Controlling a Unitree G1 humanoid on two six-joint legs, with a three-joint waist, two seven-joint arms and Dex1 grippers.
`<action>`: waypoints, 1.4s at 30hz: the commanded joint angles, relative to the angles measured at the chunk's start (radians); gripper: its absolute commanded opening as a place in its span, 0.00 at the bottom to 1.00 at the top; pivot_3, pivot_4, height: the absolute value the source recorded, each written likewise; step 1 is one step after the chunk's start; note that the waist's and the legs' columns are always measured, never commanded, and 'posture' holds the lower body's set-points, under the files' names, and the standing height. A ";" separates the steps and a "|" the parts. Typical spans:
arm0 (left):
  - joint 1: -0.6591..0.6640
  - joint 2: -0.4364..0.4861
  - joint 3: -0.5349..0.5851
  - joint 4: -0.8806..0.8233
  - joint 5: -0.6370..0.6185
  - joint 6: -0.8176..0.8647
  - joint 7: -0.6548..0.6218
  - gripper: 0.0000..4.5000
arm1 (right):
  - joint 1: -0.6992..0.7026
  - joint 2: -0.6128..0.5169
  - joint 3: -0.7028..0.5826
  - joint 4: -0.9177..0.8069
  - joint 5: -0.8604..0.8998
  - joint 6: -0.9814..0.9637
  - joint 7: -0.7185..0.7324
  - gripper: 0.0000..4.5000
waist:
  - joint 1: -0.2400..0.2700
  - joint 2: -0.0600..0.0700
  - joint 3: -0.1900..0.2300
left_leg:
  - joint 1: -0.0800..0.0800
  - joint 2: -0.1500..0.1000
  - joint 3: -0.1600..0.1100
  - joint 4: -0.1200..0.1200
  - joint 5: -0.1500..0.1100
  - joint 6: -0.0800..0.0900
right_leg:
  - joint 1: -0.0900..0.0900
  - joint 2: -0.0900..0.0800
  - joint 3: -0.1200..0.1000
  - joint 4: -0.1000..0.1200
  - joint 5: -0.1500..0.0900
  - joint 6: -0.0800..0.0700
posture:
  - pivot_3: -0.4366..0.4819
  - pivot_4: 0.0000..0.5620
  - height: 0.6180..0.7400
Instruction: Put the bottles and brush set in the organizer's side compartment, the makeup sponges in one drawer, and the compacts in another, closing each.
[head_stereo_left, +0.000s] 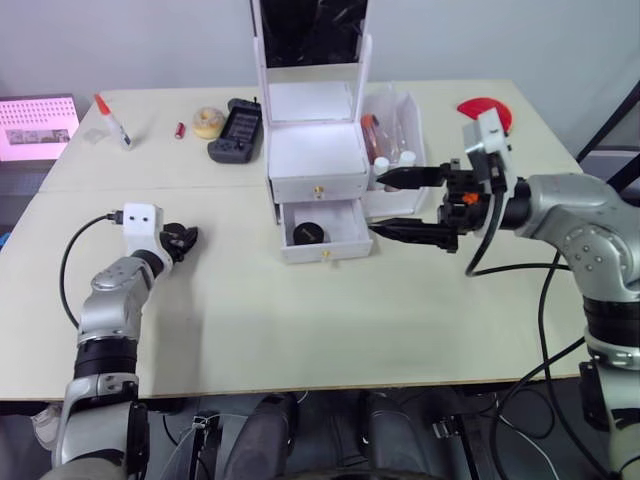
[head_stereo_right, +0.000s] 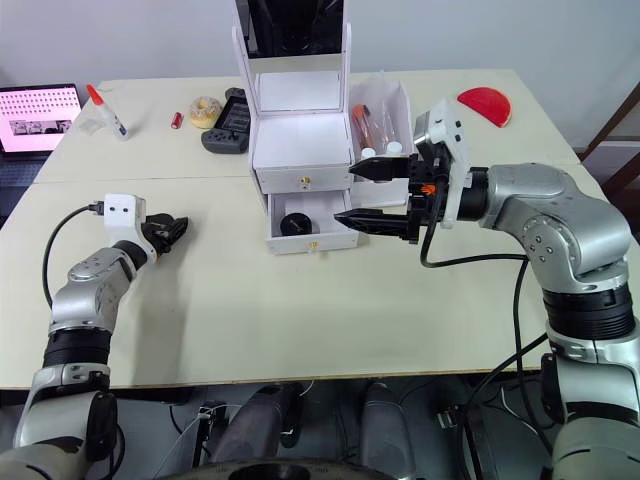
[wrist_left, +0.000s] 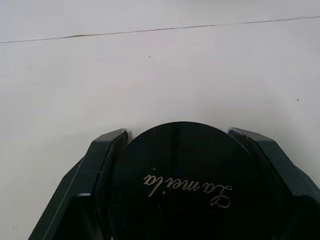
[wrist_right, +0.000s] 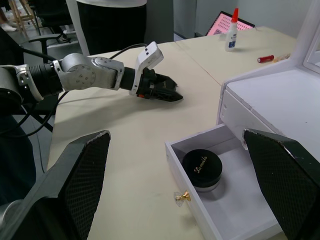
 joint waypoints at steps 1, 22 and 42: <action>0.006 0.000 0.007 -0.033 -0.005 0.007 0.004 0.61 | -0.018 -0.004 -0.019 -0.022 -0.005 -0.005 0.005 1.00 | 0.000 0.000 0.000 | 0.000 0.000 0.000 0.000 0.000 0.000 | 0.000 0.000 0.000 0.000 0.000 0.000 | 0.48 0.27 0.97; -0.230 -0.077 -0.426 -0.361 -0.149 0.176 -0.479 0.61 | 0.063 -0.011 -0.088 -0.091 -0.013 0.013 -0.063 1.00 | 0.000 0.000 0.000 | -0.004 -0.001 -0.001 0.006 0.000 0.001 | 0.000 0.001 0.000 0.000 0.000 0.000 | 0.48 0.27 0.97; -0.422 -0.281 -0.500 -0.028 0.039 0.061 -0.449 0.61 | 0.127 -0.006 -0.158 -0.220 0.069 0.083 -0.195 1.00 | 0.000 0.000 0.000 | -0.005 -0.001 -0.001 0.007 -0.001 0.002 | 0.000 0.001 0.000 0.000 0.000 0.001 | 0.48 0.27 0.97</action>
